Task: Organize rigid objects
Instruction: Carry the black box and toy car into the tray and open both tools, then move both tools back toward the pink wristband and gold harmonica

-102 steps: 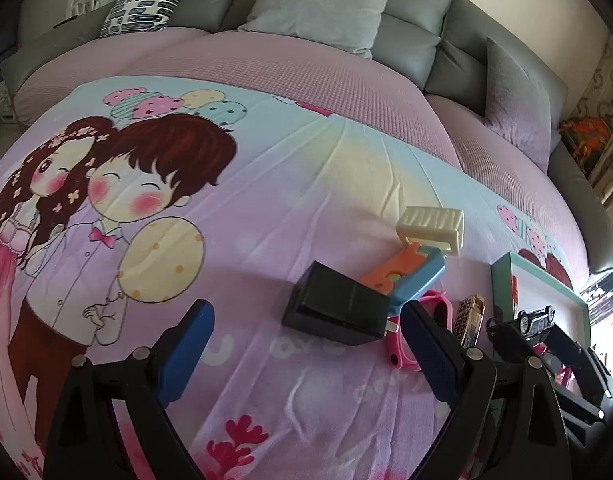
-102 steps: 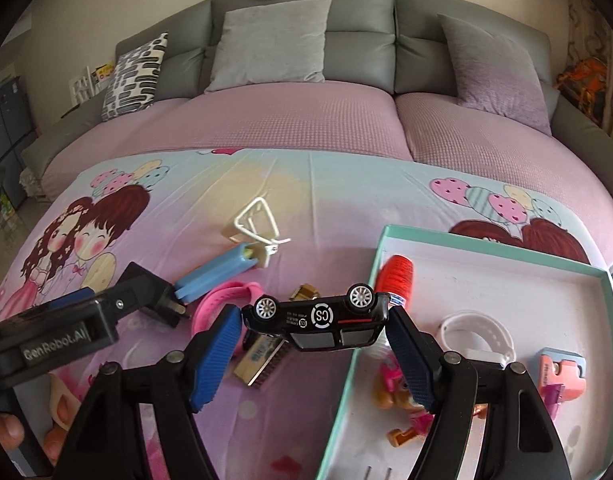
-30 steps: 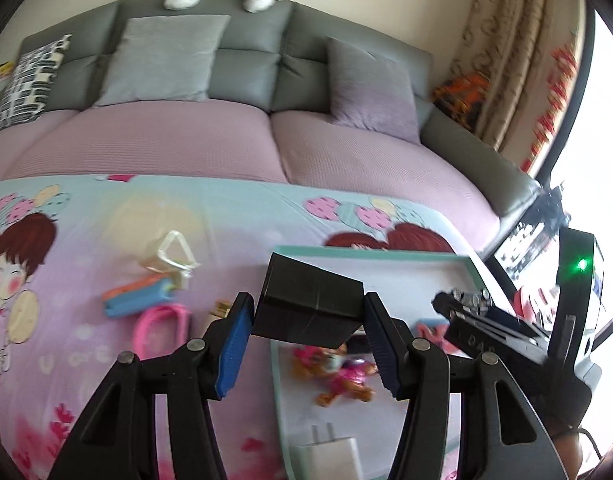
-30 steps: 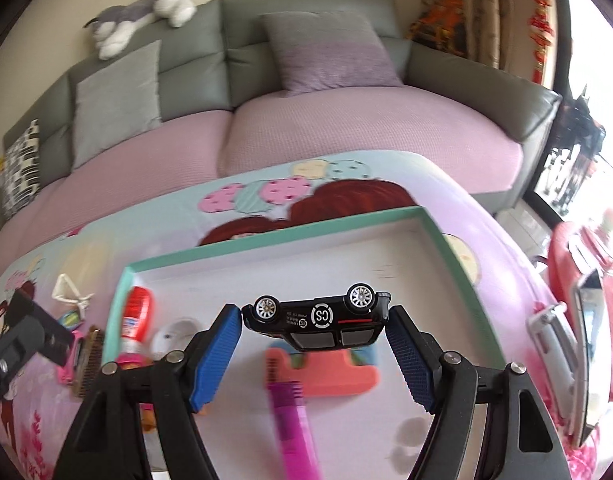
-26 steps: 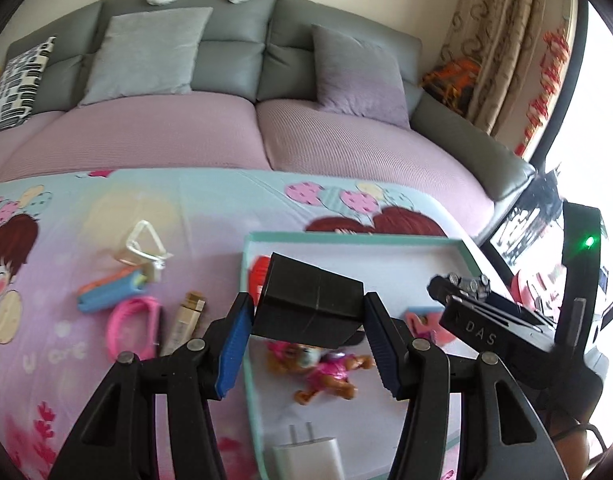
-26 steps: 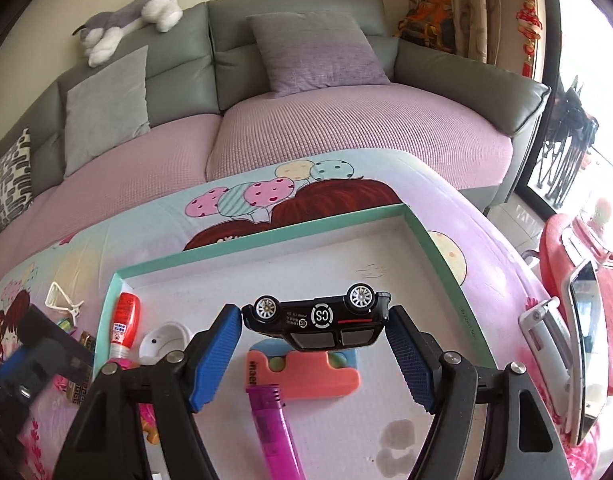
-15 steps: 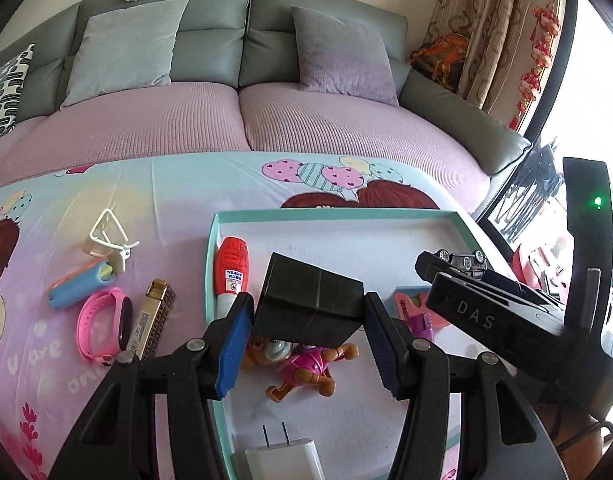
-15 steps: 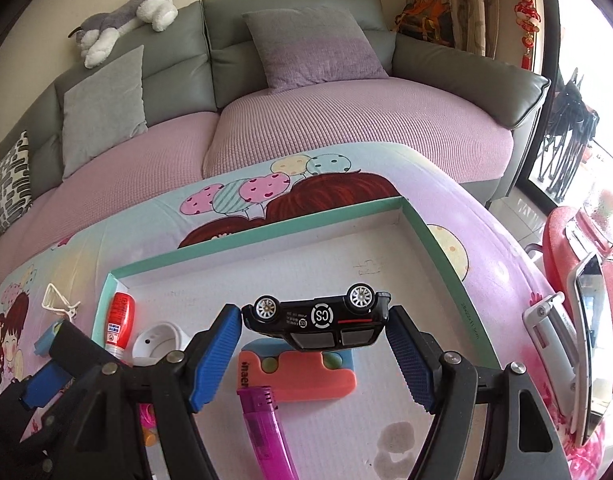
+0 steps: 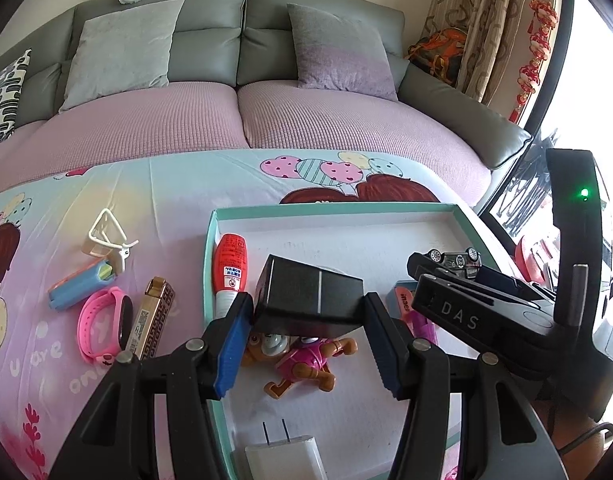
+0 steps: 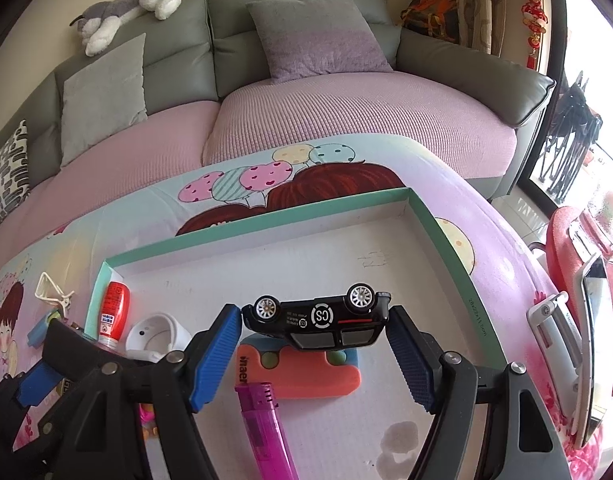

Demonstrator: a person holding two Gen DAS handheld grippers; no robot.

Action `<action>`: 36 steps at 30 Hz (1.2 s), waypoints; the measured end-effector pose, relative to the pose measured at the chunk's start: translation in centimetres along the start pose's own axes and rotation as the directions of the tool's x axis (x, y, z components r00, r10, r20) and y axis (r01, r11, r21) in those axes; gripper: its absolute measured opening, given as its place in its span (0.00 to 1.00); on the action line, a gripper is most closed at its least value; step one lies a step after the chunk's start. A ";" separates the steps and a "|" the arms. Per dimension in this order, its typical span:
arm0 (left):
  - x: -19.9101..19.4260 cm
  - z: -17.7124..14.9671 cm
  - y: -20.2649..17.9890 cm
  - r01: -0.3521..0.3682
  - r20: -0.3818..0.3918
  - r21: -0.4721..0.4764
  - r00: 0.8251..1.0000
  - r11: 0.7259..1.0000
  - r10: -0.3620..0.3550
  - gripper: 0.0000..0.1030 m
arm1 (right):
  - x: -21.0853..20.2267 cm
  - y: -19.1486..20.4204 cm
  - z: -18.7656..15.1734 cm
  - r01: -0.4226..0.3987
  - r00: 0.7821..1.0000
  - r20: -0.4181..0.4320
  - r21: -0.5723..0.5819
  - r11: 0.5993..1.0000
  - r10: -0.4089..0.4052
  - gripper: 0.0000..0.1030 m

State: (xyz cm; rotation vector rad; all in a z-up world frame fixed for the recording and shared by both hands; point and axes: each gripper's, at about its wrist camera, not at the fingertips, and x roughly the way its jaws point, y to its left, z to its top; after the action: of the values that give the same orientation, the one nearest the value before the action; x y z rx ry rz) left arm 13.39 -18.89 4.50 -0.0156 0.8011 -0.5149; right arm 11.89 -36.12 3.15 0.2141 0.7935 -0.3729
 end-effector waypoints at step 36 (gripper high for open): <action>-2.5 1.1 5.3 -0.087 0.062 -0.136 0.993 0.987 0.096 0.88 | -1.6 1.4 0.5 -0.014 0.998 0.055 -0.034 0.999 0.016 1.00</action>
State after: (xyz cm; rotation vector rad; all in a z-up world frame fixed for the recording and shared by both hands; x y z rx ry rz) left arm 14.97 -13.36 5.89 -0.1184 0.7641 -0.3714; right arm 11.76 -34.65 4.68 0.1776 0.7427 -0.3501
